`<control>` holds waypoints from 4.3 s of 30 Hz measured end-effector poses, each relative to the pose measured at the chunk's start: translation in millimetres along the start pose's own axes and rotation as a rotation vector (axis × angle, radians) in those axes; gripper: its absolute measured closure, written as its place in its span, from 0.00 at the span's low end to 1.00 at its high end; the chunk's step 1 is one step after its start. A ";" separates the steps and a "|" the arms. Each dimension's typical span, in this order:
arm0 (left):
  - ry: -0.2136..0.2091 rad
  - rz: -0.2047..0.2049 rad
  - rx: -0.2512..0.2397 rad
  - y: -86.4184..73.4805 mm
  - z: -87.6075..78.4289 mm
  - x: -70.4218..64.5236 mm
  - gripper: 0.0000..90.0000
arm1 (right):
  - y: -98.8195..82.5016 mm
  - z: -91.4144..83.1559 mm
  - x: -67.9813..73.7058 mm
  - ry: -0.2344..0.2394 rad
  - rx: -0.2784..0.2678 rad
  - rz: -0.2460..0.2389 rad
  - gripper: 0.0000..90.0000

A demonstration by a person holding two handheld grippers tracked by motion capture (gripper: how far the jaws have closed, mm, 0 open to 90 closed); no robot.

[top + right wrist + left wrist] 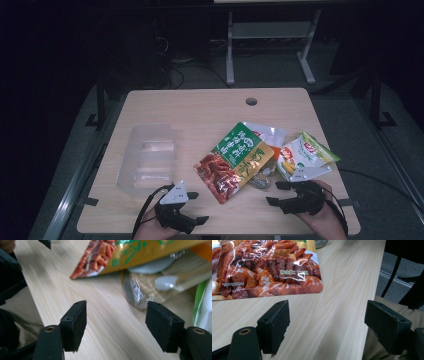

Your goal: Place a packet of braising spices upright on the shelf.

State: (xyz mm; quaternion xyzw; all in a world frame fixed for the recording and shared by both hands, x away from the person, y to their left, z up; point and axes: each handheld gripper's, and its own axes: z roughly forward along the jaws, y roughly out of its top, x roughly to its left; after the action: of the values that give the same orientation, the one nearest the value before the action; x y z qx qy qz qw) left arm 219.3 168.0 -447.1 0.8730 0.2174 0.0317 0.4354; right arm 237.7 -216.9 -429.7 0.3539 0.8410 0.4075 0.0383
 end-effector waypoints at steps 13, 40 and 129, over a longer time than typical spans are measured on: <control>0.012 0.009 -0.009 0.1 -4.1 -0.6 0.22 | 71.7 -4.5 -14.5 -0.043 0.033 -0.003 0.35; -0.003 0.006 -0.021 2.7 -3.6 -2.7 0.22 | 149.8 52.7 -76.7 -0.113 0.221 0.076 0.41; 0.037 -0.240 -0.031 80.6 53.6 89.4 0.45 | 203.1 -9.8 4.4 0.076 0.133 -0.285 1.00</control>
State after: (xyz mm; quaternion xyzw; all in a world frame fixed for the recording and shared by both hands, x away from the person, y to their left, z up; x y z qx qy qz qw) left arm 341.5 122.0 -429.9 0.8332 0.3277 -0.0013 0.4454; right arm 345.6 -135.8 -277.5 0.2172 0.9085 0.3547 0.0402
